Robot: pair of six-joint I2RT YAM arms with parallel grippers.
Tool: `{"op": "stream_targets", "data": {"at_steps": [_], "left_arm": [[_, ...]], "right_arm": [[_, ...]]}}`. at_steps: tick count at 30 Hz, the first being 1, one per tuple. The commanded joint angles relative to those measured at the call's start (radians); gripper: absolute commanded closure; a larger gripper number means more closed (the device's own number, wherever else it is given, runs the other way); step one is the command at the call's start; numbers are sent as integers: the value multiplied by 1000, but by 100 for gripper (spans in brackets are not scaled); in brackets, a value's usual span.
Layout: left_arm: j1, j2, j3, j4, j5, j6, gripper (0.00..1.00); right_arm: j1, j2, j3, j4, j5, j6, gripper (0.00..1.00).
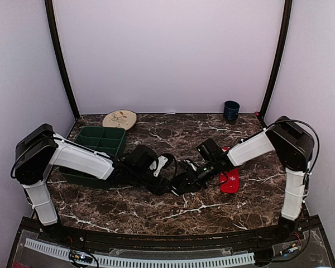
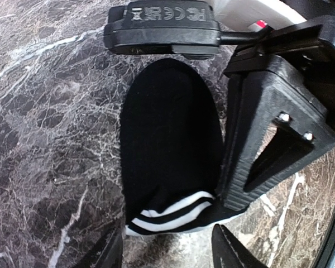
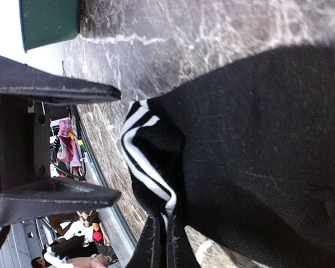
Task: Roll the socks
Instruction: Roll the sock at the center of the board.
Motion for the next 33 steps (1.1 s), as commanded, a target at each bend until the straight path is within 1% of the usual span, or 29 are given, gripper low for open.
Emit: {"op": "stream_targets", "data": {"at_steps": [1, 10, 15, 21, 33], "left_arm": [[-5, 13, 42, -35, -22, 26, 43], [-5, 53, 90, -64, -39, 40, 44], [-5, 68, 93, -76, -45, 42, 45], [-5, 70, 75, -68, -64, 33, 45], [-5, 128, 139, -100, -92, 49, 46]], "right_arm": [[-7, -24, -18, 13, -9, 4, 100], [-9, -9, -12, 19, -17, 7, 100], [-14, 1, -2, 13, -15, 7, 100], [-16, 17, 15, -12, -14, -8, 100], [-16, 30, 57, -71, 7, -41, 100]]}}
